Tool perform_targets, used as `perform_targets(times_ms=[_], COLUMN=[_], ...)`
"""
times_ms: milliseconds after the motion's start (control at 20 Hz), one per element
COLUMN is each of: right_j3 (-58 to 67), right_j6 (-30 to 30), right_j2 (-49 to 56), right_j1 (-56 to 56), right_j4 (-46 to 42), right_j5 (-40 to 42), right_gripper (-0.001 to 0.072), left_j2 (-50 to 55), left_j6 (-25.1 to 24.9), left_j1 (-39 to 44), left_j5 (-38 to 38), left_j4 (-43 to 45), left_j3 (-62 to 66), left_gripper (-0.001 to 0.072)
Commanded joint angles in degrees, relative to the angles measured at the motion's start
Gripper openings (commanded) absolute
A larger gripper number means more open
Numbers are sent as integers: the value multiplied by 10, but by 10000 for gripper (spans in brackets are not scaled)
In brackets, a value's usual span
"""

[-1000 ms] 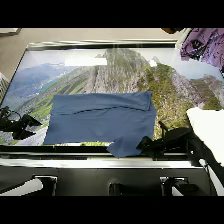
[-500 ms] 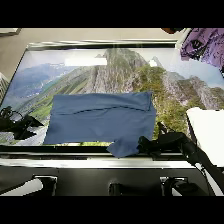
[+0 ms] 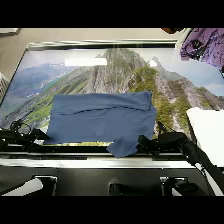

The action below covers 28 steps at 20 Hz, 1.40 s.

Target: Fold the clothes and pants, and hang the long-sleeved shirts on hangers.

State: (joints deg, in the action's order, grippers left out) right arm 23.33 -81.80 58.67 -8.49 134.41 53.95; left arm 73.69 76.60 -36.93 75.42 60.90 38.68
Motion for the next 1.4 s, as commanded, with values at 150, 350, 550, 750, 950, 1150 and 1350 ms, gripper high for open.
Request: perform_targets(times_ms=[150, 350, 550, 750, 950, 1150, 1350], right_j3=[0, 0, 0, 0, 1, 0, 10], right_j6=[-8, -16, -16, -15, -15, -15, -15], right_j2=[0, 0, 0, 0, 0, 0, -1], right_j1=[0, 0, 0, 0, 0, 0, 0], right_j4=[1, 0, -1, -1, -1, -1, -12], right_j5=[25, 45, 44, 45, 44, 45, 47], right_gripper=[28, 28, 28, 28, 28, 28, 27], left_j2=[-1, -2, 4, 21, 30, 31, 25], left_j6=[-32, -34, -34, -38, -38, -38, -52], left_j1=[-2, -25, -38, -8, 11, 10, 9], left_j5=[-35, -24, -22, -27, -14, -13, 2], left_j4=[-45, -29, -29, -29, -29, -29, -37], left_j3=[-19, 12, 25, 21, 21, 21, 22], left_gripper=[676, 674, 668, 668, 634, 286, 16])
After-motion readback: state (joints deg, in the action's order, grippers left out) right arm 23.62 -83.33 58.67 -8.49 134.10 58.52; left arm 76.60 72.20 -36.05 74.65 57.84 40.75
